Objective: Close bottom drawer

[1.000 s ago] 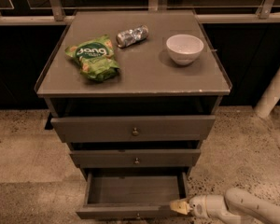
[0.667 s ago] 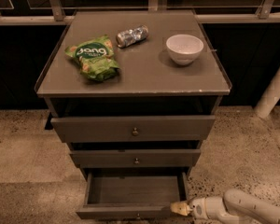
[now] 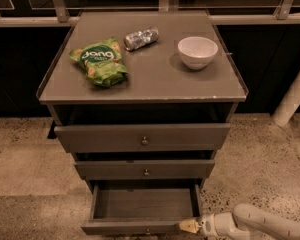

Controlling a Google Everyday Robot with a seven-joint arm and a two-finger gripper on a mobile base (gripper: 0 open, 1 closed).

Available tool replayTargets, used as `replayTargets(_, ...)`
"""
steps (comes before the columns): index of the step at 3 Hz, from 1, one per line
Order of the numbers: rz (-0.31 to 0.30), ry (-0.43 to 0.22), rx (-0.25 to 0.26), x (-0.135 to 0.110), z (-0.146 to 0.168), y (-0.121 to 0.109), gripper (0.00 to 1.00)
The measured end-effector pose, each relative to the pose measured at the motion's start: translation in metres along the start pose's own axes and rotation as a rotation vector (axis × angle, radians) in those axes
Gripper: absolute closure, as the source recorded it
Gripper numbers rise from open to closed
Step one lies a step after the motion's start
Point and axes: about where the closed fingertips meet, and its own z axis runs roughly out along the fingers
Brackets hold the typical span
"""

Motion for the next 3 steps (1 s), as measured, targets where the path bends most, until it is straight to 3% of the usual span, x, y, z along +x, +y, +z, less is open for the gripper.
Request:
replayTargets(2, 0.075, 0.034, -0.031, 0.031, 0.052, -0.035, 1.00)
replayTargets(3, 0.101, 0.015, -0.011, 0.039, 0.071, -0.052, 1.00)
